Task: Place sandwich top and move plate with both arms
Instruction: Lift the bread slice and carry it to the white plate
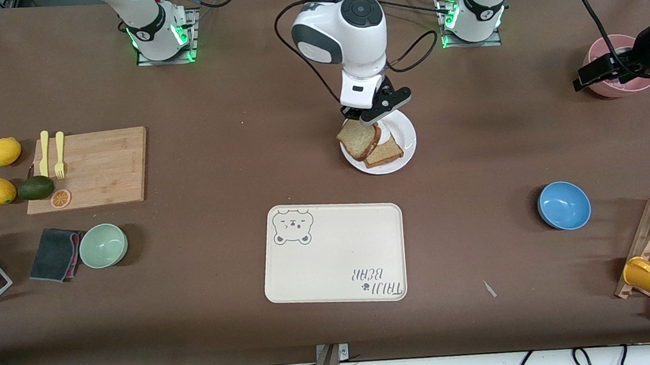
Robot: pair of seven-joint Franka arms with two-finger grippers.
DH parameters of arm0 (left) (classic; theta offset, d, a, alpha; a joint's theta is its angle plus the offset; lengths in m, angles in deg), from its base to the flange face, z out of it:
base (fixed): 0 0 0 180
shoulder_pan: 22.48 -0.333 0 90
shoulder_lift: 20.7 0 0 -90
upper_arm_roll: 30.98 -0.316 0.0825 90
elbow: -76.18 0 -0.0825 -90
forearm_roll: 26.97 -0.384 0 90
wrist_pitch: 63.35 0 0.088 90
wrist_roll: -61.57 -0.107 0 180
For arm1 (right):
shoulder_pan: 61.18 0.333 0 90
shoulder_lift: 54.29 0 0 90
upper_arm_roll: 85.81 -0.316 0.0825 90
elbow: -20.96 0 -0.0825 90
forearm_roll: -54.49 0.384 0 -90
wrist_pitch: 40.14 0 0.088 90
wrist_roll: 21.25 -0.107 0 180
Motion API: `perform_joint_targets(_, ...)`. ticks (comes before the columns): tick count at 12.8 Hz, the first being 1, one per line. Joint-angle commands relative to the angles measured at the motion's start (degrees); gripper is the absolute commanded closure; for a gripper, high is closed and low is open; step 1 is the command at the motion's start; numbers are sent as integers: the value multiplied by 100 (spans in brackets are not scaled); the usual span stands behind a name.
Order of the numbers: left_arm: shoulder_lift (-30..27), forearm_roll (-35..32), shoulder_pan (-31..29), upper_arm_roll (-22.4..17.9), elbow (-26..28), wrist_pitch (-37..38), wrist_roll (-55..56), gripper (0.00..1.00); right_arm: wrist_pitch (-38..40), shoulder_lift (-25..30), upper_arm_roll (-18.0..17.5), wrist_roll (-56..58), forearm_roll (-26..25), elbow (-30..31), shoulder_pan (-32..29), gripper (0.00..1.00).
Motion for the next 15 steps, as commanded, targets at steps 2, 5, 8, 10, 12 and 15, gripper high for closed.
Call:
perform_joint_targets(2,-49,-143,86,-48,11,8,26,0,172,-579,-115,-705,194,-835,28,100)
perform_joint_targets(5,-67,-143,42,-48,2,43,18,0,323,-623,-124,-749,213,-836,28,100)
perform_joint_targets(8,-67,-152,15,-83,11,69,-44,0,244,-789,-176,-916,204,-862,46,100)
perform_joint_targets(10,-67,-152,-28,-83,2,105,-53,0,165,-878,-194,-925,204,-923,63,100)
perform_joint_targets(12,-67,-152,-29,-83,11,96,-53,0,86,-948,-159,-925,195,-950,186,100)
perform_joint_targets(15,-67,-152,-29,-75,11,105,-53,0,33,-948,-142,-908,213,-950,204,60)
